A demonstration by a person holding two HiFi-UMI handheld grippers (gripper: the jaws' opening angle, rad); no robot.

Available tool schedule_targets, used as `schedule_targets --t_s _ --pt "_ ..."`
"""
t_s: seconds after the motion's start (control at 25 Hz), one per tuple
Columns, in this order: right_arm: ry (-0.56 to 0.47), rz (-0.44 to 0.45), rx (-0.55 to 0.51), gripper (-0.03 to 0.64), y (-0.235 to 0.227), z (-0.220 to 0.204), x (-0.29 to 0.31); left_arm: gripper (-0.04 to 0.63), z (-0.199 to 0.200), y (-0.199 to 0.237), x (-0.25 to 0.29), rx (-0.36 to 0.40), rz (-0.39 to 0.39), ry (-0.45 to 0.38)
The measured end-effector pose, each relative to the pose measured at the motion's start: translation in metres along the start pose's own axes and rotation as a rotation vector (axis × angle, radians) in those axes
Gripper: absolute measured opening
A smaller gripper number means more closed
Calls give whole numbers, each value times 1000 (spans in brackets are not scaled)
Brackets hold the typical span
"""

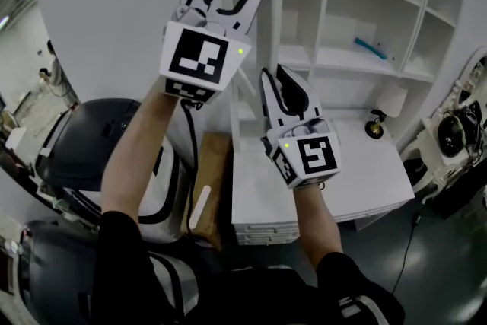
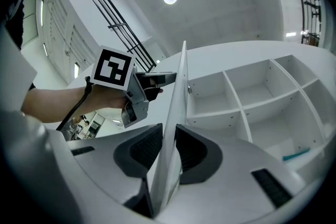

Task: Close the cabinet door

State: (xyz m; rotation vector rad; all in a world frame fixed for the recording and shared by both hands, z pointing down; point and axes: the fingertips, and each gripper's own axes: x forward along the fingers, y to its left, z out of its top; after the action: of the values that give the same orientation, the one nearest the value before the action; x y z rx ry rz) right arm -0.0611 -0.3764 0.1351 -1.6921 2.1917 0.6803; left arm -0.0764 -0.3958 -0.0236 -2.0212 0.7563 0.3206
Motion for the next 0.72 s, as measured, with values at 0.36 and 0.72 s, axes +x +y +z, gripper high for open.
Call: schedule_targets --t_s 0.36,0.72 --pt "8 -22 39 89 -24 -2 -7 97 5 -15 17 40 -37 -1" --pt "-12 -4 86 86 -54 -7 -11 95 4 -30 42 -2 -105 17"
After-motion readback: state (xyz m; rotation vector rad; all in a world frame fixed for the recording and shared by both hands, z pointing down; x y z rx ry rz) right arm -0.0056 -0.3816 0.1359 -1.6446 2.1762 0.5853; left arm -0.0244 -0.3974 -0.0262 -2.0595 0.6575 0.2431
